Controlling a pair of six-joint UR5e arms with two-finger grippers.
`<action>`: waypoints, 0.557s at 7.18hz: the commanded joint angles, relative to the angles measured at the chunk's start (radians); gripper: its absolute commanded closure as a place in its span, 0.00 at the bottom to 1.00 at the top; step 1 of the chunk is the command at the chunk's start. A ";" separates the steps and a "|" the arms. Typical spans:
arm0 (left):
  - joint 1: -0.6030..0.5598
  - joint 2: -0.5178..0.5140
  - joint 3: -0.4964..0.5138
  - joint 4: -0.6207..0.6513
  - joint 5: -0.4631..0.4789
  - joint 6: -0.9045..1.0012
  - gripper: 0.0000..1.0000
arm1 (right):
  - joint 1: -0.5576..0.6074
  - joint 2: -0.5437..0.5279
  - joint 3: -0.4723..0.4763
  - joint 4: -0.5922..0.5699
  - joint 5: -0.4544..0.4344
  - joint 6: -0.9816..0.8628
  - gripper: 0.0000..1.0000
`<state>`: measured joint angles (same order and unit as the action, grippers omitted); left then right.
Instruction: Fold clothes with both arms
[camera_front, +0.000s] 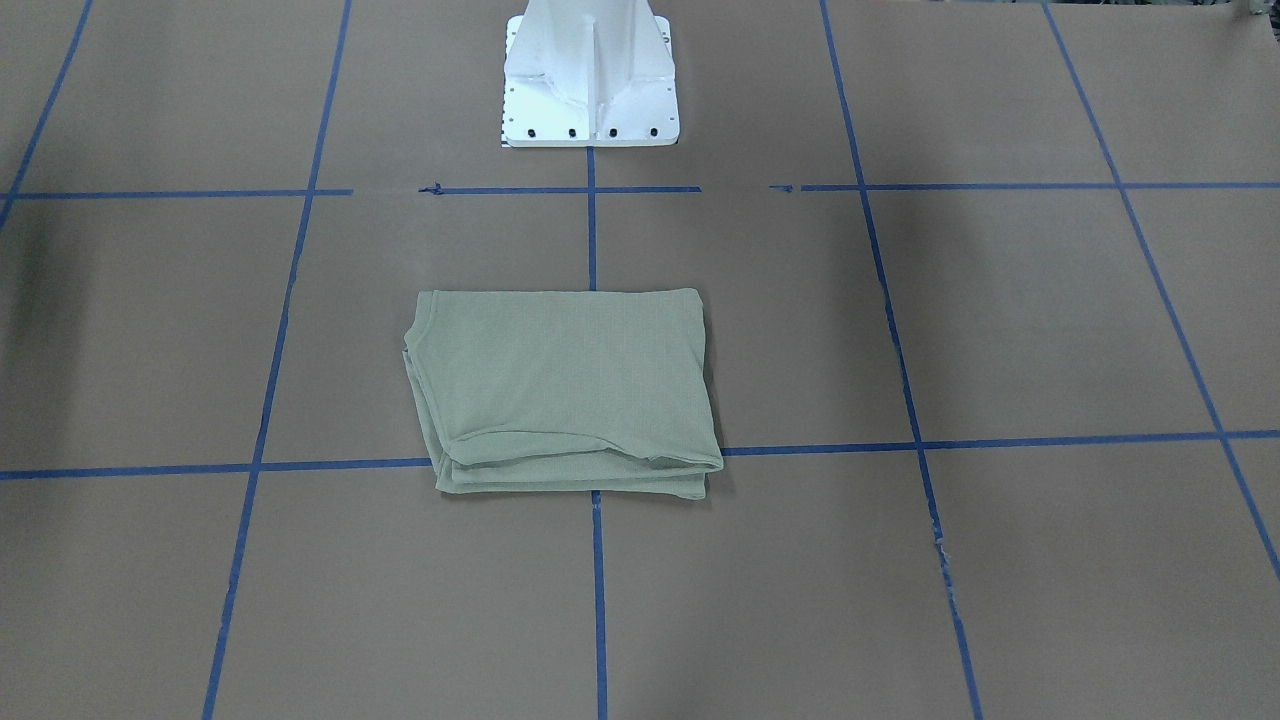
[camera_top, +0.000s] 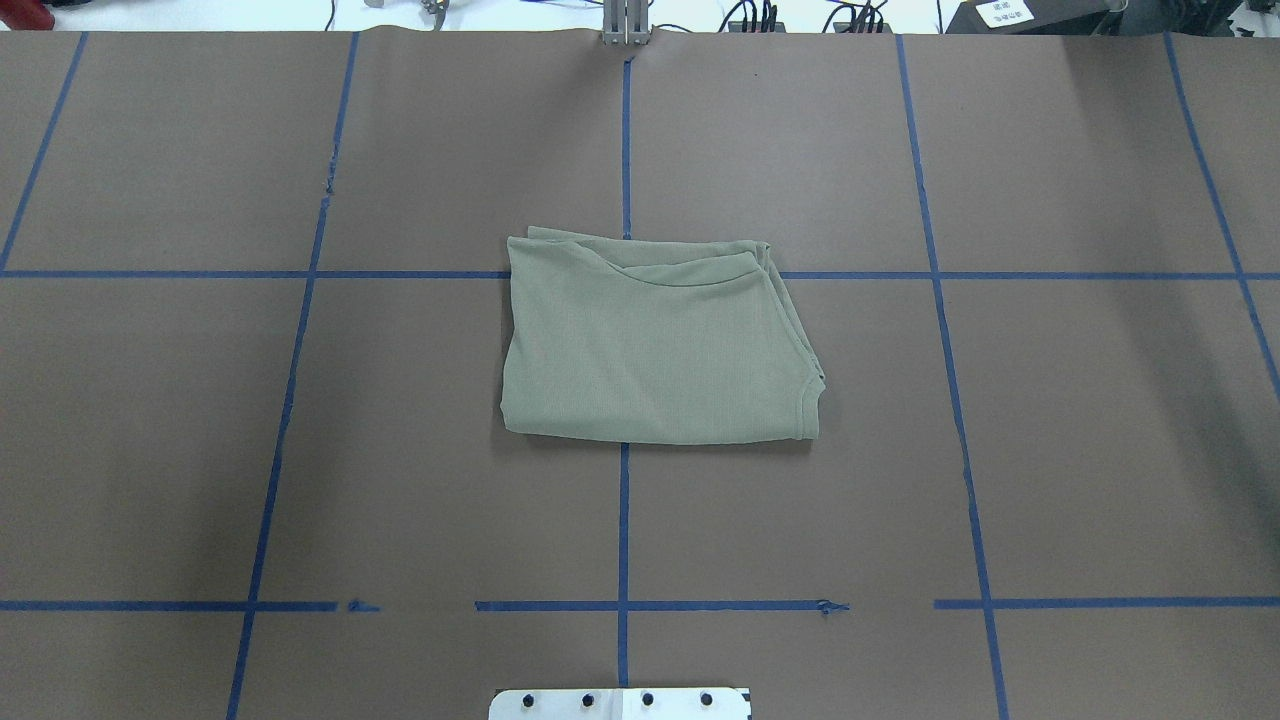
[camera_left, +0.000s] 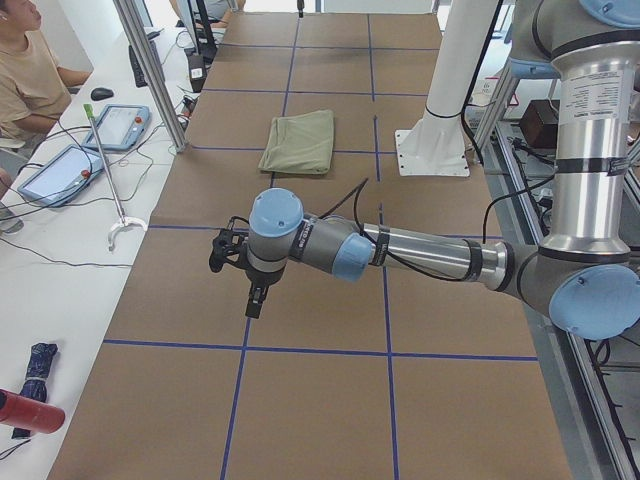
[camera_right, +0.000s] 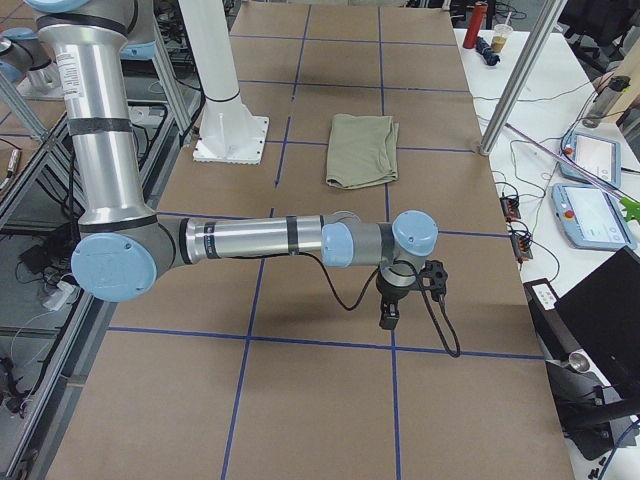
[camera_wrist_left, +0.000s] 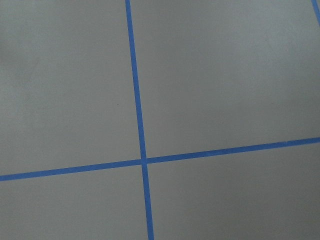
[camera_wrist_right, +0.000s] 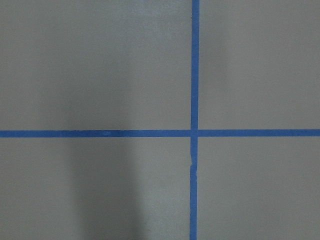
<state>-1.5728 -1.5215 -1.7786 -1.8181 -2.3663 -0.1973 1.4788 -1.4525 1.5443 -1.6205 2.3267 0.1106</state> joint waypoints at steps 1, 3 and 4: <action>0.008 0.027 -0.002 -0.084 0.016 -0.047 0.00 | -0.002 -0.006 -0.004 0.007 0.000 0.001 0.00; 0.010 0.027 -0.022 0.054 0.022 -0.043 0.00 | -0.009 -0.008 -0.006 0.017 0.003 0.001 0.00; 0.010 0.032 -0.039 0.112 0.022 -0.037 0.00 | -0.020 -0.017 -0.012 0.062 0.002 0.001 0.00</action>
<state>-1.5640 -1.4923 -1.7987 -1.7845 -2.3450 -0.2391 1.4683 -1.4624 1.5373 -1.5952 2.3293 0.1120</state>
